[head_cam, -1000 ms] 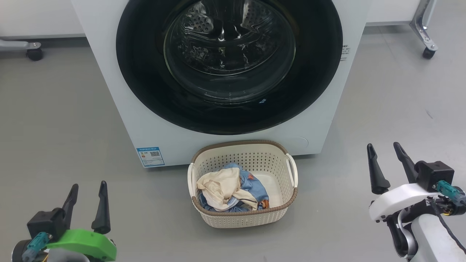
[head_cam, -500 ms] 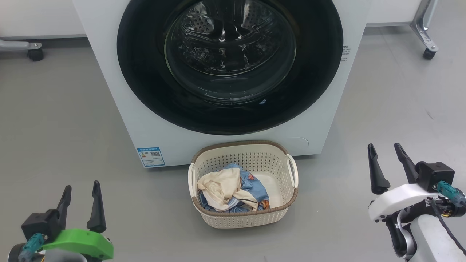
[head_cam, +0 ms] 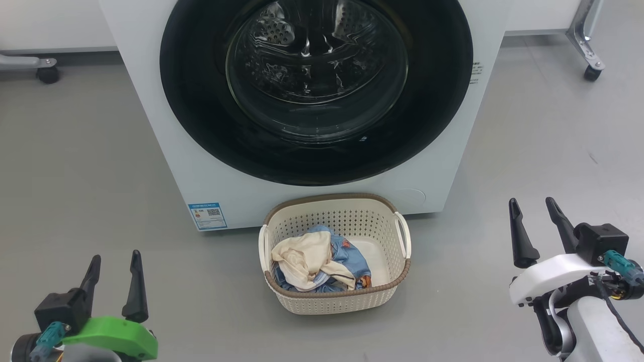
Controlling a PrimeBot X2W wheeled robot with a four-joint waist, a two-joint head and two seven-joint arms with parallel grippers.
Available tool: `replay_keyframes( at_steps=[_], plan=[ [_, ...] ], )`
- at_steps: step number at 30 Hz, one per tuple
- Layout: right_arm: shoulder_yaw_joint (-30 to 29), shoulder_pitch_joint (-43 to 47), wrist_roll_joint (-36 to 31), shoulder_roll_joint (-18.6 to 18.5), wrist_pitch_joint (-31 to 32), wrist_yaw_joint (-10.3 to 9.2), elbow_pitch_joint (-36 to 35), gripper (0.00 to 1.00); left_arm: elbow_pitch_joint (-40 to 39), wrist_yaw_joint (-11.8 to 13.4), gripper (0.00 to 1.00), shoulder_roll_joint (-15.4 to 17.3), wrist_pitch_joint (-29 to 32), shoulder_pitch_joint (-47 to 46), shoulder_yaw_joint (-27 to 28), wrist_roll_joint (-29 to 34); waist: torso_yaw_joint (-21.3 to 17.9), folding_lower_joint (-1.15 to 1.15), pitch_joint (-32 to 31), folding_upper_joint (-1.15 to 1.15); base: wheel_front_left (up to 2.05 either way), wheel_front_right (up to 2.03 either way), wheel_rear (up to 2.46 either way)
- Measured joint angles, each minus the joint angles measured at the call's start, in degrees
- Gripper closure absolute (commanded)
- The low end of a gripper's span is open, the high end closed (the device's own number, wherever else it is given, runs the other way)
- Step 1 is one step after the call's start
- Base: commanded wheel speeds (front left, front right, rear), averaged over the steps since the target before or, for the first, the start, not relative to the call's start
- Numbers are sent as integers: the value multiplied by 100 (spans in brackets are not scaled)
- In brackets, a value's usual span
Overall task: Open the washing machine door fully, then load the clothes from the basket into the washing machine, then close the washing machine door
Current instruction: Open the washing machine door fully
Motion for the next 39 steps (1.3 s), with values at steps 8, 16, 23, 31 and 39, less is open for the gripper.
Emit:
replay_keyframes(
  at_steps=[8,16,23,31,39],
  plan=[
    [-37,0,-38,14,0,2,0,0,5,-33,0,-35,0,-1,77,47,-10,0,19,0,34,34,-69],
    [-75,1,-40,33,0,9,0,0,5,-57,0,-55,0,-5,126,105,-10,0,44,0,54,54,-107],
    [-109,1,-48,76,0,12,0,0,7,-82,0,-108,0,-23,158,167,0,0,70,0,71,71,-141],
    [-147,1,-65,122,0,58,-1,0,-18,-103,0,-162,-1,-40,248,204,-1,0,114,0,86,86,-173],
    [-236,1,-94,131,0,58,-29,0,-77,-111,0,-188,-1,-127,389,207,-4,0,169,0,80,80,-160]
  ],
)
